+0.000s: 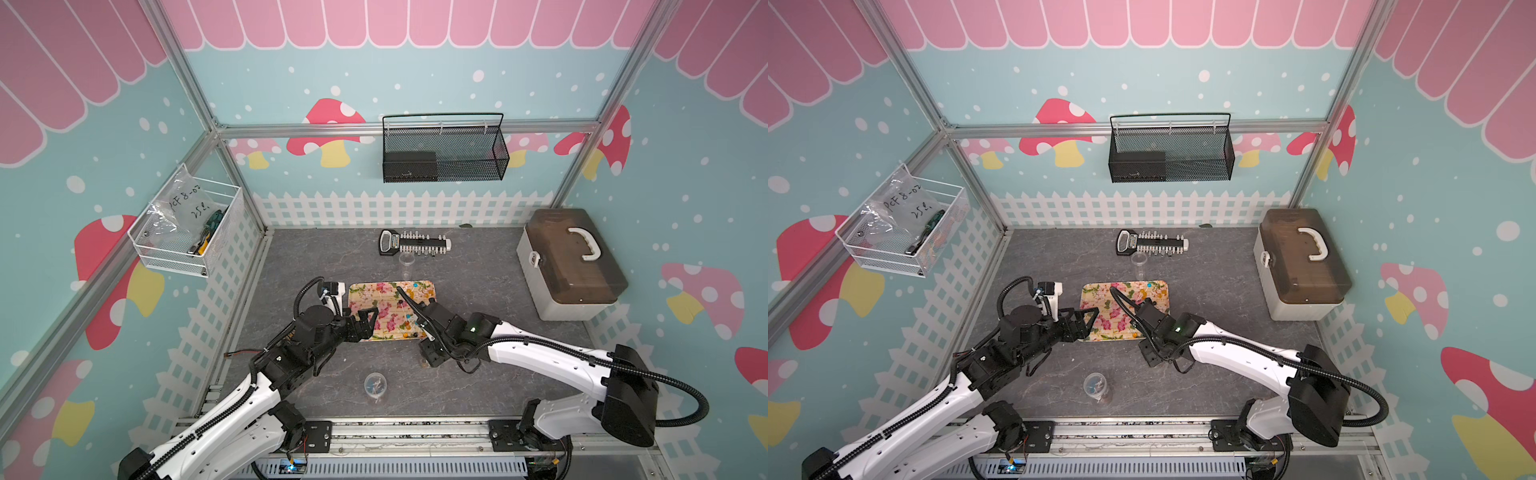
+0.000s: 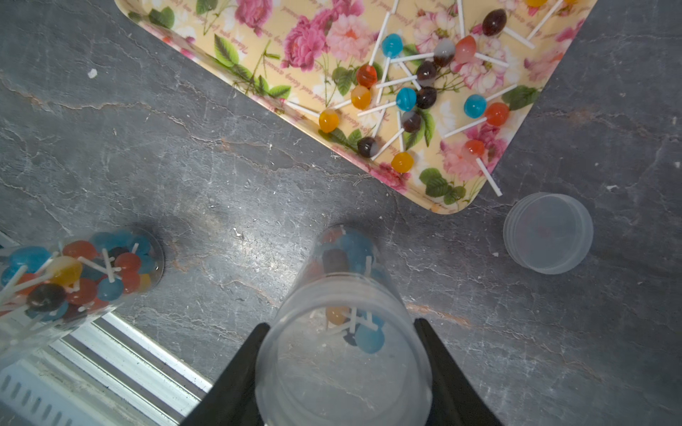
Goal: Pour the candies out of the jar
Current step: Pick up the jar from the center of the board.
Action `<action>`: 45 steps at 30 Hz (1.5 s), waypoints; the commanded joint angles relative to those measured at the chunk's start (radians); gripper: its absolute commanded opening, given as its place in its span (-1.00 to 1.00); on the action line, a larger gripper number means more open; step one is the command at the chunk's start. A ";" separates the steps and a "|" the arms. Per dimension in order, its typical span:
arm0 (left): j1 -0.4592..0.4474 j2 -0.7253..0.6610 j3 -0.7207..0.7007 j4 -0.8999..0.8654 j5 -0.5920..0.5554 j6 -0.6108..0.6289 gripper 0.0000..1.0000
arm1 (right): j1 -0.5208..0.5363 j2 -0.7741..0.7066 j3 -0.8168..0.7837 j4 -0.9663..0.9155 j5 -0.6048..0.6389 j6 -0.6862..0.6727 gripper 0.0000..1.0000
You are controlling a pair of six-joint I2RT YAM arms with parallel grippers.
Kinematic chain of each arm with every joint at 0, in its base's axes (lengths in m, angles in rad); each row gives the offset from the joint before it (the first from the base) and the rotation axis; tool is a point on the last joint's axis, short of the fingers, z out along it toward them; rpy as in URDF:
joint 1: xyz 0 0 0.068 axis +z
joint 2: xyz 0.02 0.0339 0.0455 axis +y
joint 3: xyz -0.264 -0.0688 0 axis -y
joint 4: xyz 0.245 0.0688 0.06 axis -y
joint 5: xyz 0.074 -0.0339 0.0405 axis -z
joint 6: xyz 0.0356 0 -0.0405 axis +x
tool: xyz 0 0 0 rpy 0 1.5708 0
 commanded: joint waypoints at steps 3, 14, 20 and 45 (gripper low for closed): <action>0.004 0.012 0.033 0.037 0.112 0.102 0.90 | 0.002 -0.086 0.058 -0.012 -0.030 -0.056 -0.29; -0.003 0.006 0.108 0.020 0.461 0.430 0.88 | -0.114 -0.122 0.281 -0.057 -0.357 -0.255 -0.34; -0.012 -0.031 0.118 0.019 0.591 0.534 0.90 | -0.182 -0.139 0.378 -0.064 -0.612 -0.346 -0.34; -0.058 0.111 0.213 -0.003 0.750 0.628 0.61 | -0.186 -0.114 0.466 -0.087 -0.767 -0.390 -0.38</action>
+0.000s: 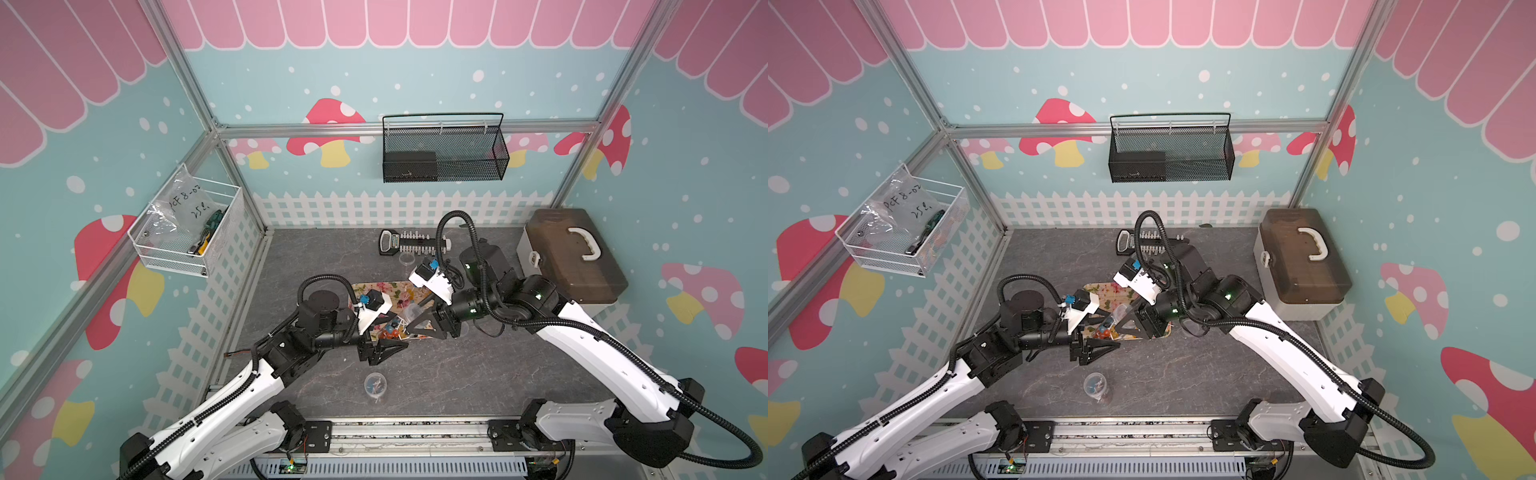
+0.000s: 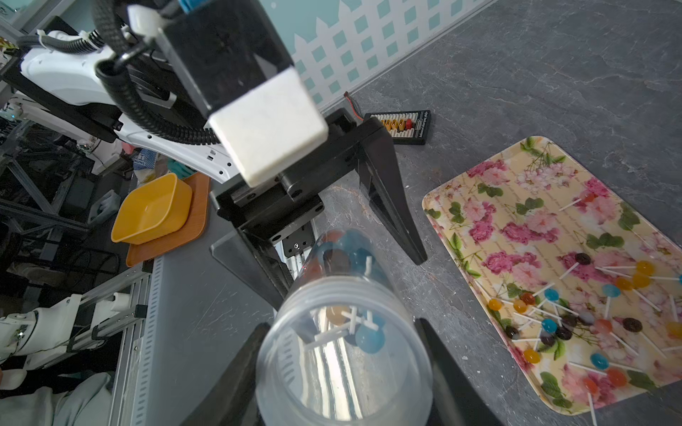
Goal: Pour the candies out of the jar
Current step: Pick up the jar from the center of the board.
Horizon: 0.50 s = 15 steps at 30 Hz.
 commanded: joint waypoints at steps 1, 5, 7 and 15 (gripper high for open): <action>-0.011 0.007 0.038 0.003 0.047 0.028 0.60 | -0.001 -0.004 0.021 0.026 -0.038 -0.026 -0.38; -0.020 0.007 0.038 -0.001 0.052 0.030 0.51 | -0.002 -0.007 0.026 0.029 -0.036 -0.033 -0.38; -0.022 0.003 0.034 -0.007 0.052 0.033 0.45 | -0.004 -0.007 0.024 0.034 -0.038 -0.030 -0.38; -0.037 -0.003 0.037 -0.022 0.067 0.029 0.20 | -0.022 -0.025 -0.004 0.092 -0.068 -0.004 -0.38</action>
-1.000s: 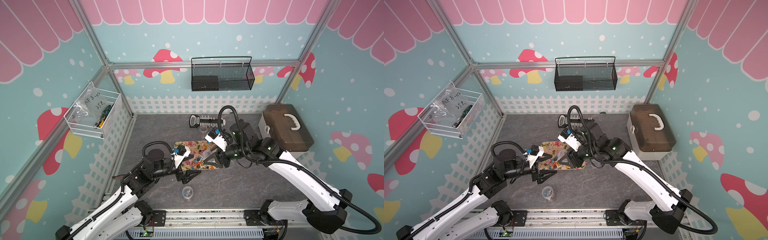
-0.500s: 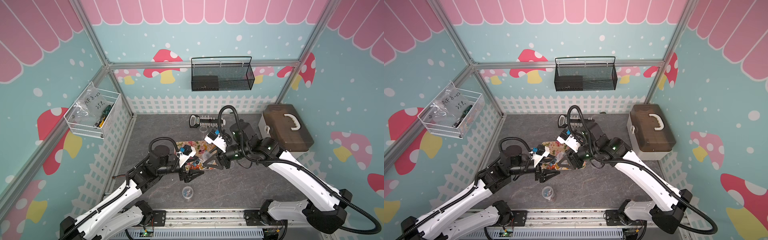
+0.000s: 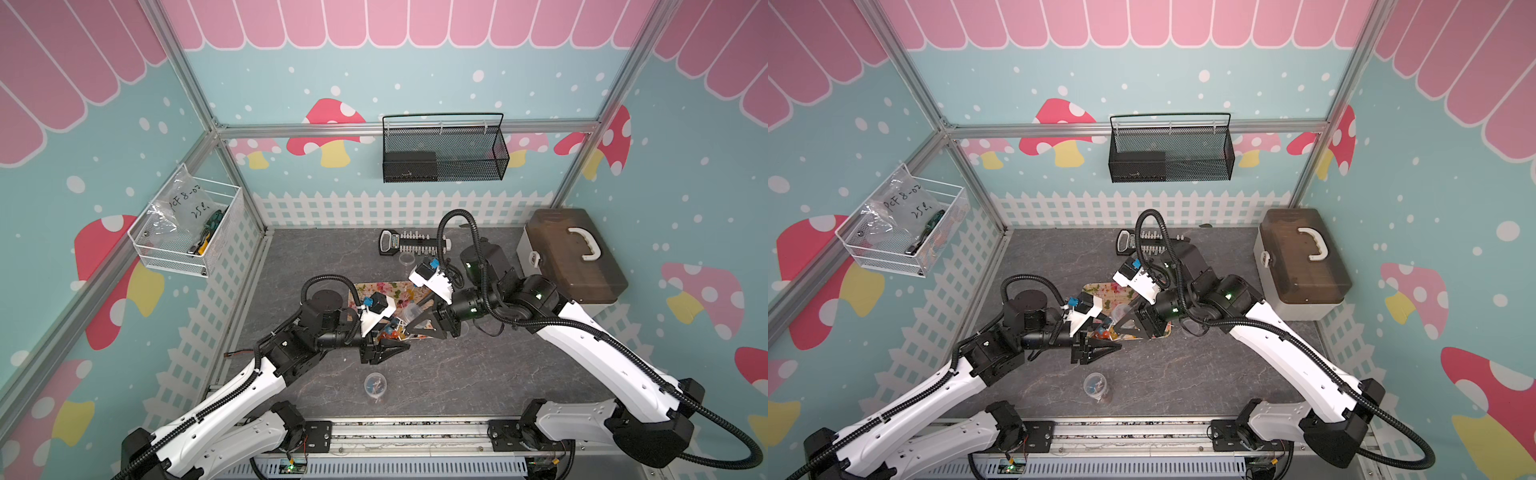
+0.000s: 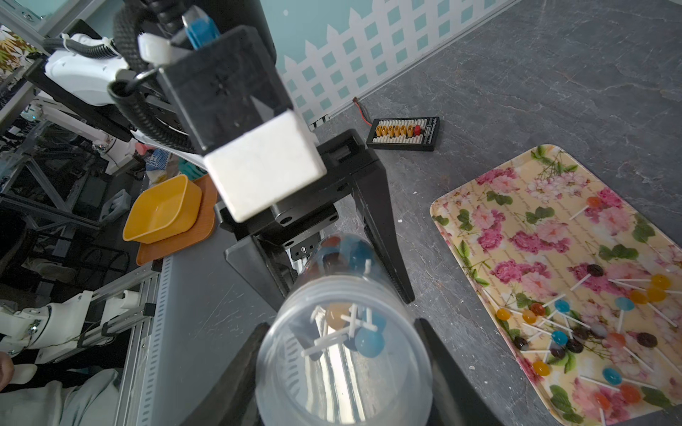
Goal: Pour the candies out of the jar
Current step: Pick up the jar from the center of the board.
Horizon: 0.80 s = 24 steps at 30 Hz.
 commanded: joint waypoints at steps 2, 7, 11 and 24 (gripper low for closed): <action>-0.017 -0.013 0.027 -0.014 0.011 0.007 0.15 | -0.013 -0.023 -0.009 0.079 -0.028 -0.001 -0.39; -0.042 -0.025 0.000 0.048 -0.041 -0.033 0.05 | -0.014 -0.034 -0.047 0.128 -0.024 0.031 -0.37; -0.058 -0.051 -0.043 0.122 -0.142 -0.081 0.05 | -0.013 -0.068 -0.069 0.165 0.111 0.101 0.34; -0.060 -0.080 -0.120 0.232 -0.322 -0.150 0.09 | 0.006 -0.279 -0.258 0.425 0.408 0.479 0.53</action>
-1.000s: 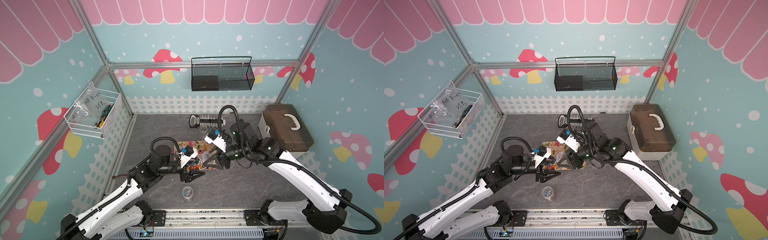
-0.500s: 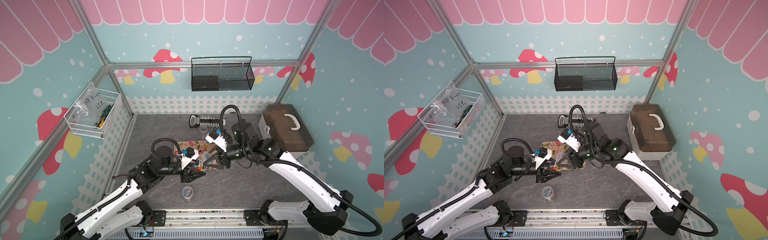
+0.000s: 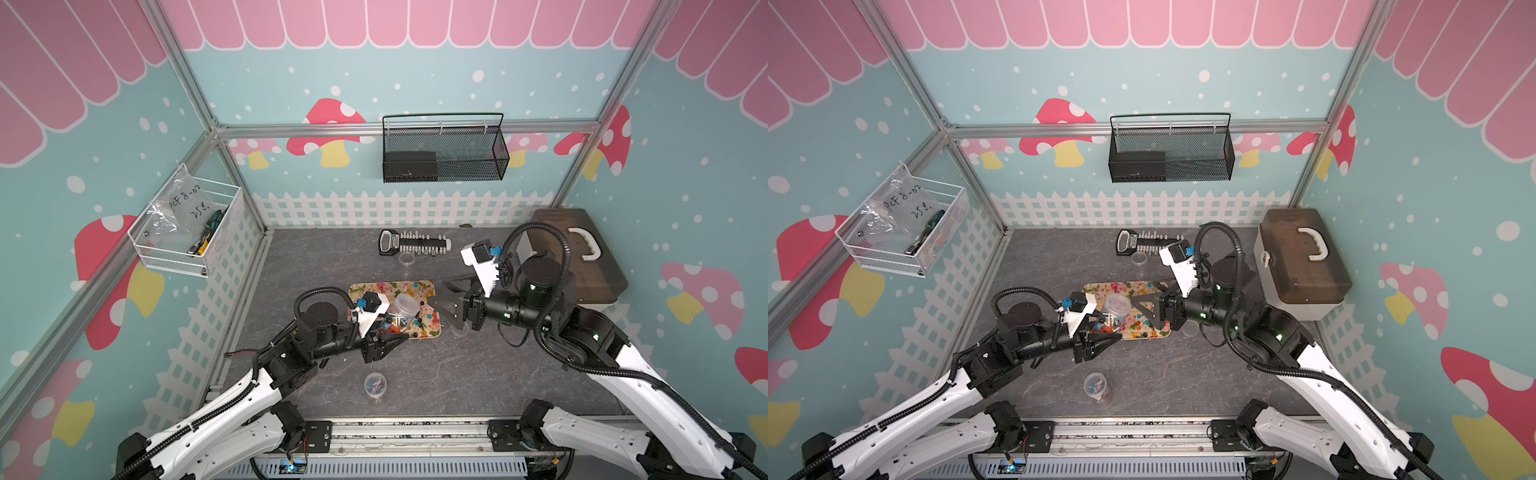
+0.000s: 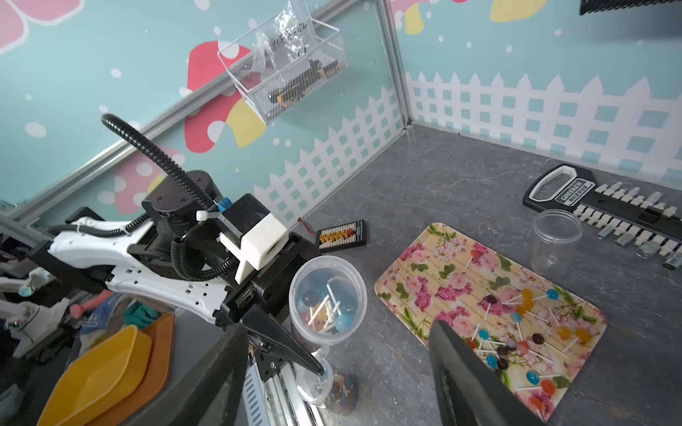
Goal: Pour the candies out of the jar
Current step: Pick up the jar from the center of the board, then unscrew the lid from the jar.
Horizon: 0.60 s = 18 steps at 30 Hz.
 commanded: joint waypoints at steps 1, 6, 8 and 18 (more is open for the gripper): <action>-0.006 -0.001 -0.014 0.076 -0.064 -0.025 0.09 | 0.025 0.040 -0.051 0.073 0.078 0.123 0.54; -0.006 0.009 -0.016 0.079 -0.079 -0.024 0.10 | 0.079 0.078 -0.058 0.108 0.120 0.136 0.56; -0.008 0.012 -0.017 0.075 -0.080 -0.023 0.10 | 0.091 0.098 -0.053 0.122 0.118 0.138 0.56; -0.011 0.026 -0.019 0.091 -0.082 -0.030 0.11 | 0.113 0.170 -0.026 0.134 0.111 0.133 0.55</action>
